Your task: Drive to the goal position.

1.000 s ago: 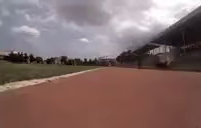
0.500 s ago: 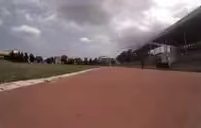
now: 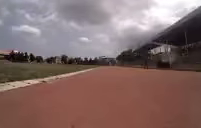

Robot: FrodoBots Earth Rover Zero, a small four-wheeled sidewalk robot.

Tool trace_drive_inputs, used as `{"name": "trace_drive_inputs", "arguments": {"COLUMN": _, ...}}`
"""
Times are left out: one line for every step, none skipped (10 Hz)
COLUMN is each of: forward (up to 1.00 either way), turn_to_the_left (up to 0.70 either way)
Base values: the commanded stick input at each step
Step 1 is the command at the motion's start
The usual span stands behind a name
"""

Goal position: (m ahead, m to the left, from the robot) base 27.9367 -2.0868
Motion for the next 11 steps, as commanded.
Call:
{"name": "trace_drive_inputs", "arguments": {"forward": 0.45, "turn_to_the_left": 0.0}}
{"name": "trace_drive_inputs", "arguments": {"forward": 0.45, "turn_to_the_left": 0.0}}
{"name": "trace_drive_inputs", "arguments": {"forward": 0.45, "turn_to_the_left": 0.0}}
{"name": "trace_drive_inputs", "arguments": {"forward": 0.45, "turn_to_the_left": 0.0}}
{"name": "trace_drive_inputs", "arguments": {"forward": 0.45, "turn_to_the_left": 0.0}}
{"name": "trace_drive_inputs", "arguments": {"forward": 0.45, "turn_to_the_left": 0.0}}
{"name": "trace_drive_inputs", "arguments": {"forward": 0.45, "turn_to_the_left": 0.0}}
{"name": "trace_drive_inputs", "arguments": {"forward": 0.45, "turn_to_the_left": 0.0}}
{"name": "trace_drive_inputs", "arguments": {"forward": 0.45, "turn_to_the_left": 0.0}}
{"name": "trace_drive_inputs", "arguments": {"forward": 0.45, "turn_to_the_left": 0.0}}
{"name": "trace_drive_inputs", "arguments": {"forward": 0.45, "turn_to_the_left": 0.0}}
